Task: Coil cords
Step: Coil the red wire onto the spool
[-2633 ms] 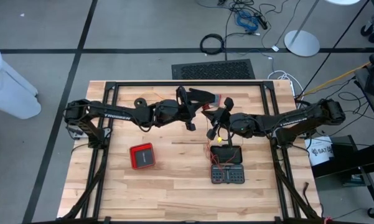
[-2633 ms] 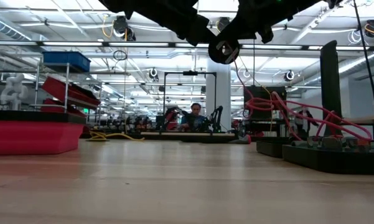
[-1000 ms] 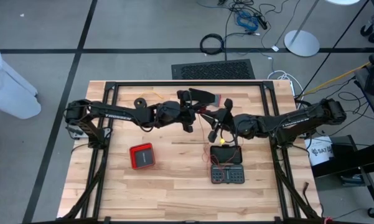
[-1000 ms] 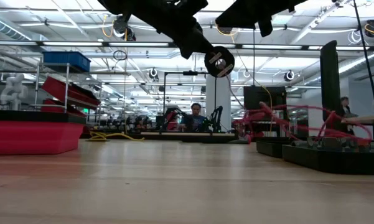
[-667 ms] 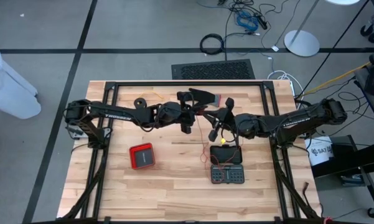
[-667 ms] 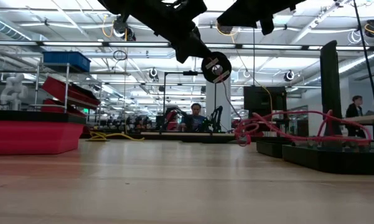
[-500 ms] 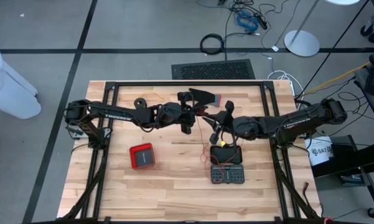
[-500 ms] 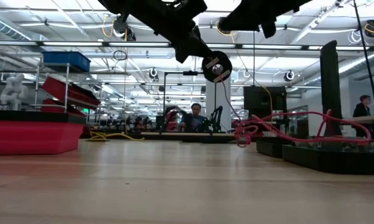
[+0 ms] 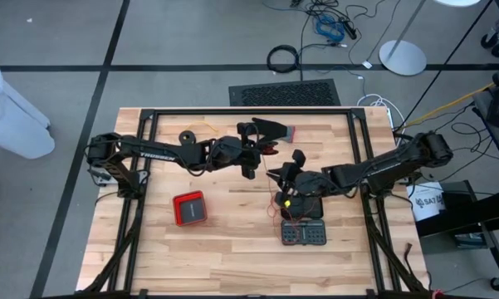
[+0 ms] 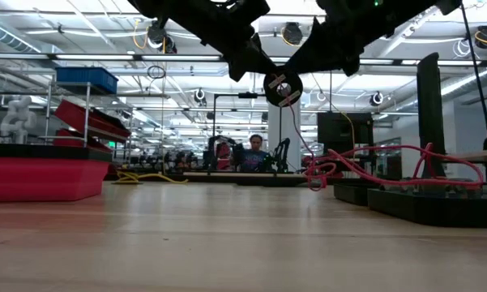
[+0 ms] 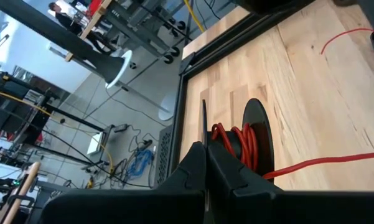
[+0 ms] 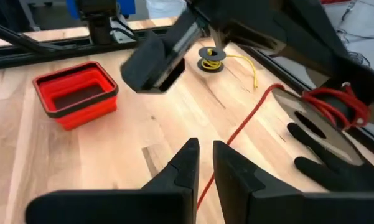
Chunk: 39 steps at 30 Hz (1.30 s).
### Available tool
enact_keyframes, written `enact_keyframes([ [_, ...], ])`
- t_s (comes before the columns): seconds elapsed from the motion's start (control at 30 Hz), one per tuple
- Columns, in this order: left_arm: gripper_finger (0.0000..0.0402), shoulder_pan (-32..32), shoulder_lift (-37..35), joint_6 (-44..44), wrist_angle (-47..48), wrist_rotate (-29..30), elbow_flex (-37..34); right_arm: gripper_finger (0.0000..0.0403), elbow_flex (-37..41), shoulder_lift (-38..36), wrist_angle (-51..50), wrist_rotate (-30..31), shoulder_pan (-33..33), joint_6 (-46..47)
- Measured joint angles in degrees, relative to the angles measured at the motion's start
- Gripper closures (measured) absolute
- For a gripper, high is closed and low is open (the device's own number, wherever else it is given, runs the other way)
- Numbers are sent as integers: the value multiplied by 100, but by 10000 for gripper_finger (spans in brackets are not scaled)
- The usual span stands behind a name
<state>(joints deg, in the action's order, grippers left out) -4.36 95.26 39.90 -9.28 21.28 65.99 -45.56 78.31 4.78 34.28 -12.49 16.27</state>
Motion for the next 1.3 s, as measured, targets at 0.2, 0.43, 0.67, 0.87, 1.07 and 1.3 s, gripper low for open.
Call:
enact_keyframes([
  [0.2, 401, 0, 0, -2, 28, 0, 0, 368, 0, 36, -132, 16, 6, 79],
  [0.43, 401, 0, -4, -11, 89, 0, 0, 350, 0, 36, -341, 18, 11, 258],
  [0.67, 401, 0, -7, -15, 89, 0, 0, 293, 2, 184, -346, 7, 179, 461],
  [0.87, 401, 0, -8, -46, 92, -1, 1, 278, 1, 491, -141, -16, 294, 514],
  [1.07, 401, 0, -9, -48, 108, -2, 8, 299, 0, 616, 105, 0, 317, 402],
  [1.3, 401, 0, -9, -48, 129, 0, 9, 368, 2, 544, 96, 13, 315, 269],
])
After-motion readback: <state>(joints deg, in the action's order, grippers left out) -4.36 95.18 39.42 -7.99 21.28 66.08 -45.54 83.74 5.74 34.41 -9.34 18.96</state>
